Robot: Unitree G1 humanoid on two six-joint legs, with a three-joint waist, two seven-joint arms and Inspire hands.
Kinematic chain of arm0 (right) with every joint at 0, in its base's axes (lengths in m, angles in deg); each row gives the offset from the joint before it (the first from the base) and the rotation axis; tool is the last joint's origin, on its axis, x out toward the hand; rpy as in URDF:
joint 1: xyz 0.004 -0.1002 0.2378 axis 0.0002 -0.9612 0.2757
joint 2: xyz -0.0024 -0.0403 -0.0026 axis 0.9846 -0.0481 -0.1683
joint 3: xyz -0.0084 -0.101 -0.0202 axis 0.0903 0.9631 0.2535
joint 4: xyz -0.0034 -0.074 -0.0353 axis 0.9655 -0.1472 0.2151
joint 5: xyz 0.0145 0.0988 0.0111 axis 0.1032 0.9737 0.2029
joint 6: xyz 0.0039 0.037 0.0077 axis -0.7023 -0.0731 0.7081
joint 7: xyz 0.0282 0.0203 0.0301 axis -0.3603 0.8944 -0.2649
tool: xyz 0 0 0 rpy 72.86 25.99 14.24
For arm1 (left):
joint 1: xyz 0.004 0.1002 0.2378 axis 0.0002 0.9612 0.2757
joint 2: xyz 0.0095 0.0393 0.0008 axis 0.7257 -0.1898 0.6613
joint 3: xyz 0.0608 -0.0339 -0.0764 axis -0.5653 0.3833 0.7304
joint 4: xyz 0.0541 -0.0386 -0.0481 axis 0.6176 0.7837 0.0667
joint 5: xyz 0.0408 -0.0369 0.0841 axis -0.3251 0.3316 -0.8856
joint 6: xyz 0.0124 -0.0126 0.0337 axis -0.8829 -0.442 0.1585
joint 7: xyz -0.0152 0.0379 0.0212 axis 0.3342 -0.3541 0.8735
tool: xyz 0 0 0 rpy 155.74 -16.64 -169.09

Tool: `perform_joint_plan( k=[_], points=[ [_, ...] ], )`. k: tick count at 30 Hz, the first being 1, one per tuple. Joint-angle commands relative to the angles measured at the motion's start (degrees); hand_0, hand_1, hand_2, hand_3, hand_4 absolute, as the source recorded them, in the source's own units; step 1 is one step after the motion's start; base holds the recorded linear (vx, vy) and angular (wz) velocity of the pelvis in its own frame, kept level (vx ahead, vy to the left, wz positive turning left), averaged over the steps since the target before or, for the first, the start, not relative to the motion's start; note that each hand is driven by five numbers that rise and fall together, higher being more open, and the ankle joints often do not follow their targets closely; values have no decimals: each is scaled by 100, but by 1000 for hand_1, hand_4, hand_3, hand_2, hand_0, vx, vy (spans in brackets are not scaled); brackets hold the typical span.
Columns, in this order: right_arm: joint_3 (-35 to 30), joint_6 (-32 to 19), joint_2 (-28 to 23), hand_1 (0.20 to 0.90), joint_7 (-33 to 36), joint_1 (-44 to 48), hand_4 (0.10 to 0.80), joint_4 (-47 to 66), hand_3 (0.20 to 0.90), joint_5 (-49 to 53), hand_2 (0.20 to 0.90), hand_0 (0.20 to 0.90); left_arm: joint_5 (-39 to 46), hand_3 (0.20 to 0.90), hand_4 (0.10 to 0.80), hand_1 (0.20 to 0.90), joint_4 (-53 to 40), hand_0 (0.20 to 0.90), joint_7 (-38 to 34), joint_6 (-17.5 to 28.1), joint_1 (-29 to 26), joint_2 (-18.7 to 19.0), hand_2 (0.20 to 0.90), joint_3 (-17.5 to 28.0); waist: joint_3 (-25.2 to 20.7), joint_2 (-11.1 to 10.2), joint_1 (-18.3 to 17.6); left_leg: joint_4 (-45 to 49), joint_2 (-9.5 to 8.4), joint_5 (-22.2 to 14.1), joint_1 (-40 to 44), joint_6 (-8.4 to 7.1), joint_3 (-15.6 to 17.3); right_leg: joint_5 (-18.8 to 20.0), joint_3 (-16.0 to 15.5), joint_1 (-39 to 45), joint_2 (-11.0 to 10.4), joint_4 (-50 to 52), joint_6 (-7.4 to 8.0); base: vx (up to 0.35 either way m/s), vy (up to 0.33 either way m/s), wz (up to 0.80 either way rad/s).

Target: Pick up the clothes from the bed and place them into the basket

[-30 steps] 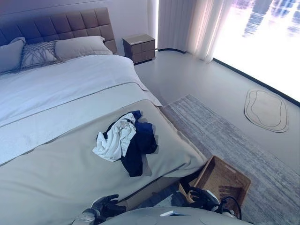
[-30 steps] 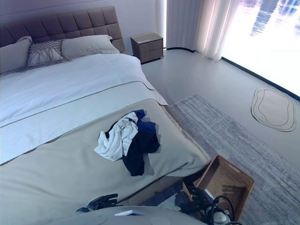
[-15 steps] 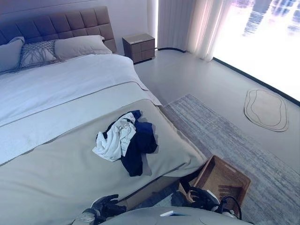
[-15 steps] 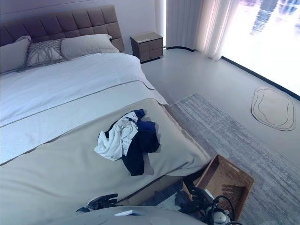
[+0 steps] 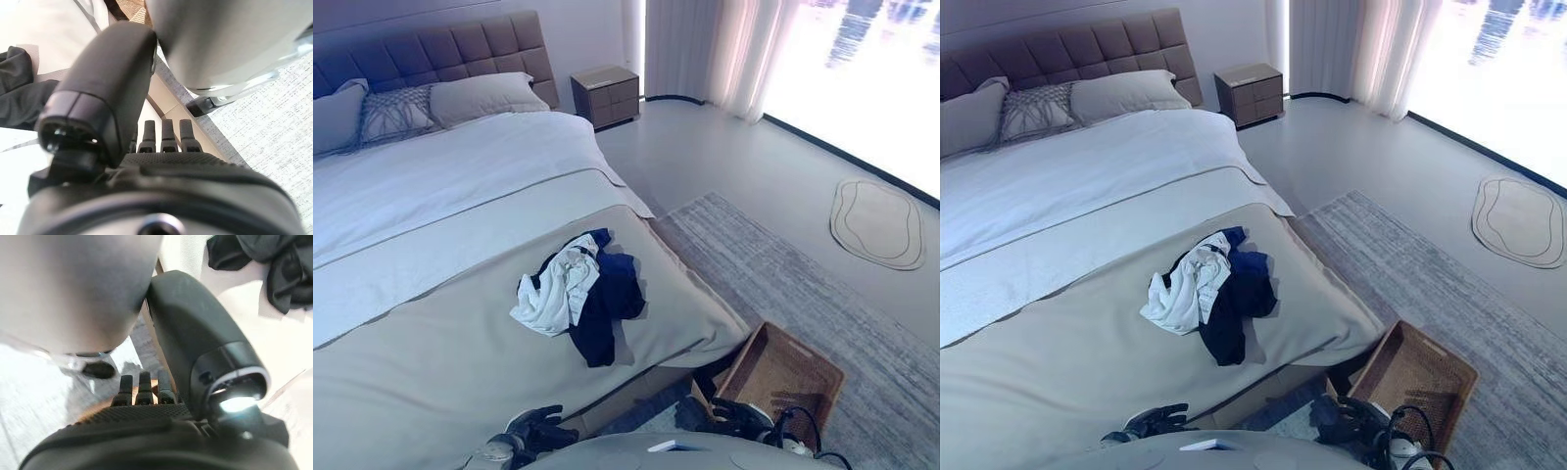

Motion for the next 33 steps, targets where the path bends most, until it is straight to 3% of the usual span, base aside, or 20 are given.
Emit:
perform_joint_plan(
  k=[1,2,5,7,10,14,16,22,28,33],
  points=[
    [-713,811,106,900,-574,443,800,-295,900,2721,900,900,-142,900,800,900,239,900,4,87,-332,67,900,-27,198,-82,119,42,-409,-753,437,249,164,-466,104,17,196,539,-133,82,30,6],
    [-991,1009,164,900,-619,430,800,-221,900,3529,900,900,-134,900,800,900,273,900,-1,126,-281,45,900,1,182,-67,111,42,-412,-761,451,250,170,-467,112,35,198,529,-128,74,38,2],
    [-1122,361,268,900,-815,417,800,190,900,3857,900,900,-107,900,800,900,286,900,-58,185,-134,-51,900,-30,185,-33,132,42,-415,-771,451,239,162,-454,98,47,179,511,-112,50,54,-1],
    [-860,-364,314,900,-713,488,800,655,900,2790,900,900,-18,900,800,900,275,900,-93,227,-53,-78,900,-98,219,-32,168,42,-428,-758,424,241,132,-449,66,26,154,517,-117,30,80,-1],
    [-389,-1234,225,900,73,621,800,1243,900,1399,900,900,69,900,800,900,221,900,-115,217,-6,-65,900,-154,246,-75,258,42,-454,-733,367,257,75,-450,-3,0,117,529,-119,29,49,3],
    [364,-1726,-80,900,1360,945,800,2317,900,-646,900,900,207,900,800,900,51,900,-170,231,63,-42,900,-263,339,-166,458,60,-505,-700,276,296,-80,-480,-112,-43,62,591,-138,44,62,13],
    [854,-1401,-557,900,2187,1292,800,3140,900,-1902,900,900,294,900,800,900,-123,900,-191,304,124,-20,900,-344,498,-229,654,227,-553,-727,101,337,-225,-512,-186,-147,-12,718,-157,19,112,28],
    [1625,-607,-1436,900,2988,3118,800,3422,900,-3330,900,900,681,900,800,900,-344,900,-214,467,-266,121,900,-624,1200,-350,1231,981,-715,-768,-909,451,-616,-458,-463,-785,-240,1140,-179,-136,118,45],
    [2110,-50,-1710,900,3449,4841,800,2808,900,-3652,900,900,839,900,800,900,-509,900,-183,463,-678,487,900,-829,1847,-444,1838,1374,-804,-651,-1753,489,-975,-367,-783,-1186,-343,1411,-152,-93,10,59],
    [2366,501,-1838,900,3241,5664,800,2259,900,-3796,900,900,956,900,800,900,-637,900,-182,523,-812,607,900,-902,2175,-412,2194,1595,-860,-731,-2144,475,-1137,-529,-954,-1457,-513,1902,-163,27,54,42]
  ],
)
